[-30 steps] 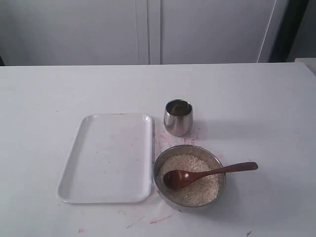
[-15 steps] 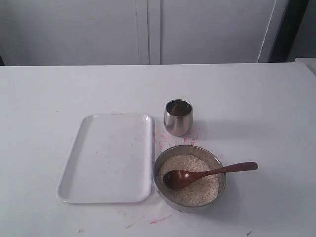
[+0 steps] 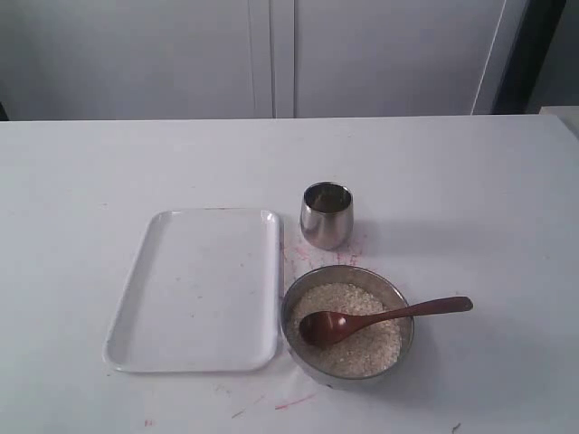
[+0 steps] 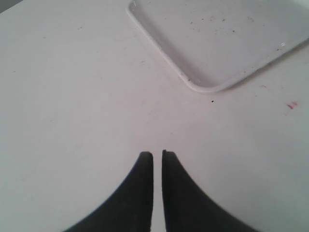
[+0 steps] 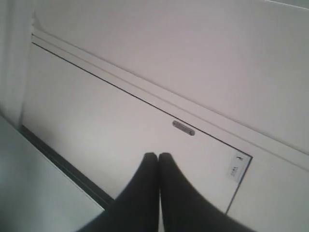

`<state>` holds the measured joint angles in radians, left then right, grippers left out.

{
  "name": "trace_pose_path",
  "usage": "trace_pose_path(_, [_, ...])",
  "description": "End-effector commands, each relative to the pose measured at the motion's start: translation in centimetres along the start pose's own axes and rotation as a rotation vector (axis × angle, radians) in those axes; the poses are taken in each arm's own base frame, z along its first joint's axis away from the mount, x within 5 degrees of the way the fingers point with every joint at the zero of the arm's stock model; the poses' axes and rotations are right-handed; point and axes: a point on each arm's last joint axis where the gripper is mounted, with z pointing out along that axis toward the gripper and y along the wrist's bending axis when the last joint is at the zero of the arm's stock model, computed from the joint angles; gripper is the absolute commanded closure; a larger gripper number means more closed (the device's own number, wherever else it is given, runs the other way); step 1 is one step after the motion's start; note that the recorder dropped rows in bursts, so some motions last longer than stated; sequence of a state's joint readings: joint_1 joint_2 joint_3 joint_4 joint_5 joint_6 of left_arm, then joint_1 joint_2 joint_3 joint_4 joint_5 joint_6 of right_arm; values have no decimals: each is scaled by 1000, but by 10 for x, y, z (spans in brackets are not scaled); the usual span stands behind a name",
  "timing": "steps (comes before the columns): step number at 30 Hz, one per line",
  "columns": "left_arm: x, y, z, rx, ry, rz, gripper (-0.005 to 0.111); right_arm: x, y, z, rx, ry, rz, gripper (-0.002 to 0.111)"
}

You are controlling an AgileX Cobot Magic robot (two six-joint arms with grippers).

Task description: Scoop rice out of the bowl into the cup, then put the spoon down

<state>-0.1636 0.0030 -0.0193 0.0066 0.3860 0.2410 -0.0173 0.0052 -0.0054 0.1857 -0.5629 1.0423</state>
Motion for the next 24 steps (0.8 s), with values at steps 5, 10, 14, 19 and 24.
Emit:
trace_pose_path(5, [6,-2,1,11,38,-6,92,-16,23,-6,-285,-156,176,108])
trace_pose_path(10, [6,-2,1,11,38,-6,92,-29,48,-5,-432,-238,208,108])
trace_pose_path(14, [6,-2,1,11,38,-6,92,-38,83,3,-497,-237,158,108])
trace_pose_path(19, [6,-2,1,11,38,-6,92,-48,135,13,-482,-194,-77,108])
trace_pose_path(24, [6,-2,1,11,38,-6,92,-63,186,14,-364,-157,-428,108])
